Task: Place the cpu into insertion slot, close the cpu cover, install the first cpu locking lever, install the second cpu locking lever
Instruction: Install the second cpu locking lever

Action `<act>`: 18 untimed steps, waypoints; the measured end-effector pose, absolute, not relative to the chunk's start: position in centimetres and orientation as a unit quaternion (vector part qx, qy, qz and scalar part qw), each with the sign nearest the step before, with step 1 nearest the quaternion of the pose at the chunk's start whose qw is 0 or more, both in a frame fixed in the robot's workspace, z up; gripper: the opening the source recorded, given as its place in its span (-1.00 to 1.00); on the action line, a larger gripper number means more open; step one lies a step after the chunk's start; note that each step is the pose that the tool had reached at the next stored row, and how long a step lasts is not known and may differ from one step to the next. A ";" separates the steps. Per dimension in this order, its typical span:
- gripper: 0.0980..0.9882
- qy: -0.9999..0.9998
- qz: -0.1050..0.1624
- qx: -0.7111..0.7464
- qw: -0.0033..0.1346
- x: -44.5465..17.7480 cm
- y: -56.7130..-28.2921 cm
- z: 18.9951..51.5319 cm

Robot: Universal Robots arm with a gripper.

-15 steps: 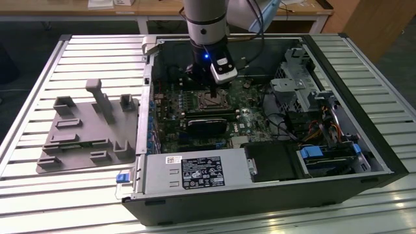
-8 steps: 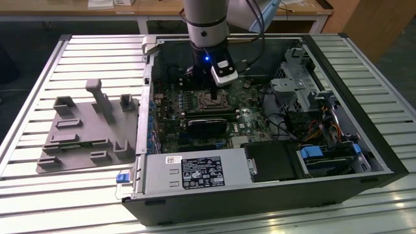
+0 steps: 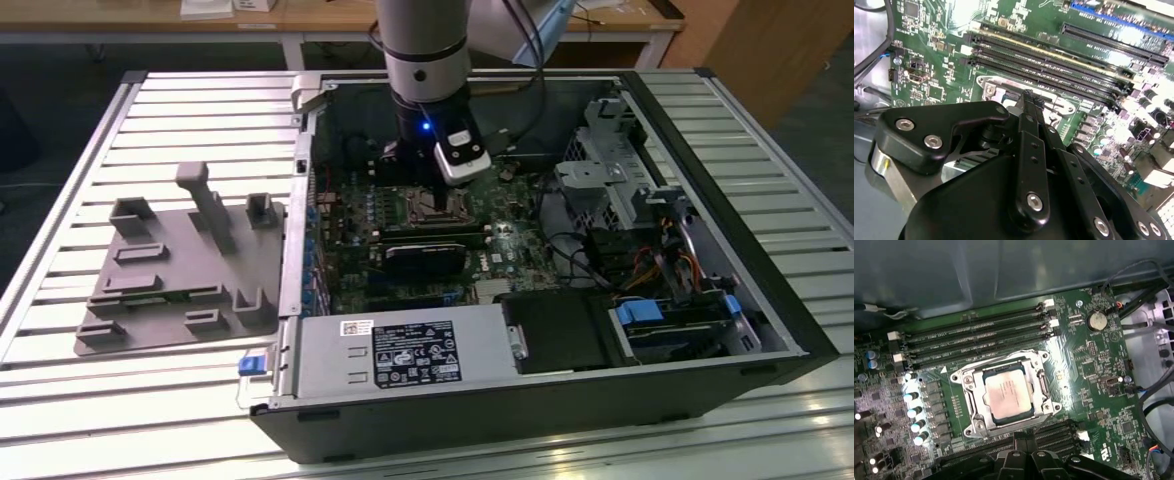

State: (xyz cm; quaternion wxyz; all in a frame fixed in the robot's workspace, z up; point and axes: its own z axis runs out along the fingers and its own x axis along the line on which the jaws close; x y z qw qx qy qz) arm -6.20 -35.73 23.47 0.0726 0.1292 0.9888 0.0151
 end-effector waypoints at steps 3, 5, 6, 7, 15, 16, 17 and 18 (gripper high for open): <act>-0.99 0.989 0.015 0.129 0.073 -6.2 -36.0 23.5; -0.99 0.989 0.015 0.129 0.073 -6.3 -36.1 23.4; -0.99 0.989 0.015 0.129 0.073 -6.4 -36.1 23.4; -0.99 0.989 0.015 0.129 0.073 -6.5 -36.1 23.4; -0.99 0.989 0.015 0.129 0.073 -7.1 -36.4 22.9; -0.99 0.989 0.015 0.129 0.073 -7.1 -36.4 22.9; -0.99 0.989 0.015 0.129 0.073 -7.2 -36.4 22.8; -0.99 0.989 0.015 0.129 0.073 -7.3 -36.5 22.7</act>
